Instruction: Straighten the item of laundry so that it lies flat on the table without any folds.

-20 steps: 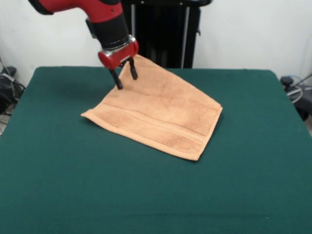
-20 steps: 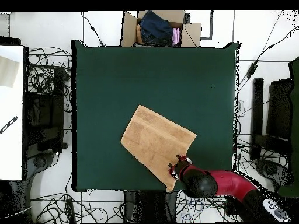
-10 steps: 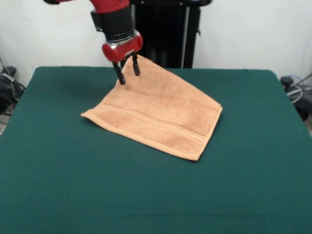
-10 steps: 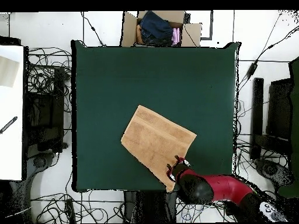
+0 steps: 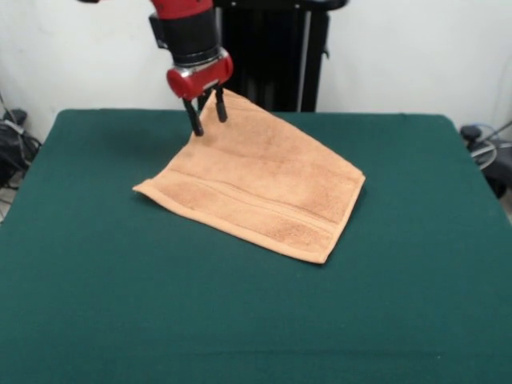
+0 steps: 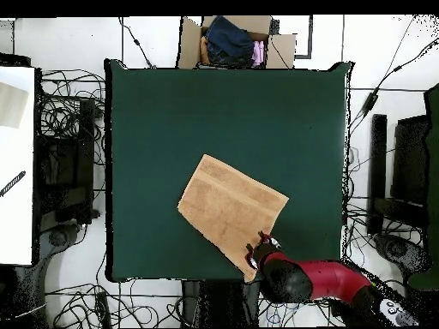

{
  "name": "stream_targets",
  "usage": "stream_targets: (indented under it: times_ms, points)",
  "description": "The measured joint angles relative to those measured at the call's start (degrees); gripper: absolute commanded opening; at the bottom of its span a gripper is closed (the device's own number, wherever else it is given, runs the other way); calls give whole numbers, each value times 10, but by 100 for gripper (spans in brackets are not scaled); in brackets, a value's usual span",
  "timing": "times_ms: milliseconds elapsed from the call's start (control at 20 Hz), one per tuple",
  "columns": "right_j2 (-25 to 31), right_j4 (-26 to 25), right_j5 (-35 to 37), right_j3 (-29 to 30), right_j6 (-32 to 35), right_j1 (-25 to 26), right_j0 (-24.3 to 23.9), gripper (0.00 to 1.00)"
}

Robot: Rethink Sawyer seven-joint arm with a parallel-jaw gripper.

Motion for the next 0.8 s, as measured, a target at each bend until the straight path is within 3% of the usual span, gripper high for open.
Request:
stream_targets:
  times_ms: [800]
  points:
    - [-69, -5, -80, 0, 0, -1, 75, 100]
